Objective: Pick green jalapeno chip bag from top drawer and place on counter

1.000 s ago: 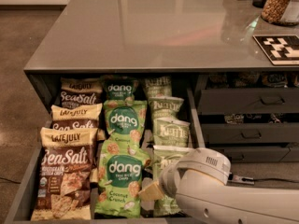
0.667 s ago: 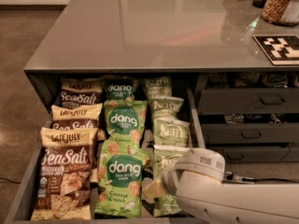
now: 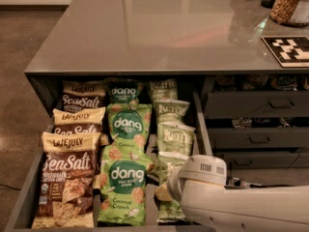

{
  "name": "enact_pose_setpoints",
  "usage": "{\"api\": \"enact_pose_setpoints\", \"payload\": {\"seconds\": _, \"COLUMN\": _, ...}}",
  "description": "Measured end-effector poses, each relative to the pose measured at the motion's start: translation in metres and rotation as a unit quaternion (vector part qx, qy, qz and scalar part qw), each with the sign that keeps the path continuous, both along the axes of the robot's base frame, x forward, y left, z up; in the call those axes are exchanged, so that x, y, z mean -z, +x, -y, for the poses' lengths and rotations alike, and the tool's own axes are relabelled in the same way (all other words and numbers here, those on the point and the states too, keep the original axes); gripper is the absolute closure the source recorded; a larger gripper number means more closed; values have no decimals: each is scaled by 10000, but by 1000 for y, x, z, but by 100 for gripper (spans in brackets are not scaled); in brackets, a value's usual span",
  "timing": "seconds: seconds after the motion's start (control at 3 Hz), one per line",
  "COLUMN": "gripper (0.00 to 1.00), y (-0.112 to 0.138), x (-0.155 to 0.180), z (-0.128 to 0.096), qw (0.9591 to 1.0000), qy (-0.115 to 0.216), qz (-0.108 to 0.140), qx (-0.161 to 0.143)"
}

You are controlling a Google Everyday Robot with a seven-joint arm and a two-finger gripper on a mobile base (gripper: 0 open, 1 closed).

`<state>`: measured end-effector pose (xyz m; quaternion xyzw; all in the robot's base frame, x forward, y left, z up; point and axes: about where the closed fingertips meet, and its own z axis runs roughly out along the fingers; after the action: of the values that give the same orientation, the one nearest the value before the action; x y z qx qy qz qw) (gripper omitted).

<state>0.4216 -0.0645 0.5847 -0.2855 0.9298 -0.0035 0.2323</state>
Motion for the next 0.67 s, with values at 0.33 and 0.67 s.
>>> {"api": "enact_pose_setpoints", "payload": {"seconds": 0.33, "gripper": 66, "y": 0, "x": -1, "z": 0, "qw": 10000, "qy": 0, "qz": 0, "qx": 0}}
{"api": "enact_pose_setpoints", "payload": {"seconds": 0.67, "gripper": 88, "y": 0, "x": -6, "z": 0, "qw": 10000, "qy": 0, "qz": 0, "qx": 0}}
